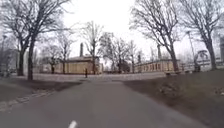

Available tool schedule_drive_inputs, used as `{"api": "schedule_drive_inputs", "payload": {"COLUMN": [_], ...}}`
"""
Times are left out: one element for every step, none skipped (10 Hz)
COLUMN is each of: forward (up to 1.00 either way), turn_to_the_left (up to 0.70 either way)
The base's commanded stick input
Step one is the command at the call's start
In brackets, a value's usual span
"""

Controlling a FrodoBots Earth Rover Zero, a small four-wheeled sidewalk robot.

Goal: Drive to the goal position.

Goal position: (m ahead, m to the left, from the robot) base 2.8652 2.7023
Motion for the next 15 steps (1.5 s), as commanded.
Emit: {"api": "schedule_drive_inputs", "payload": {"forward": [1.0,1.0,1.0,1.0,1.0,1.0,1.0,1.0,1.0,1.0,1.0,1.0,1.0,1.0,1.0], "turn_to_the_left": [0.01,0.01,0.01,0.01,0.01,0.01,0.01,0.01,0.01,0.01,0.01,0.01,0.01,0.01,0.01]}}
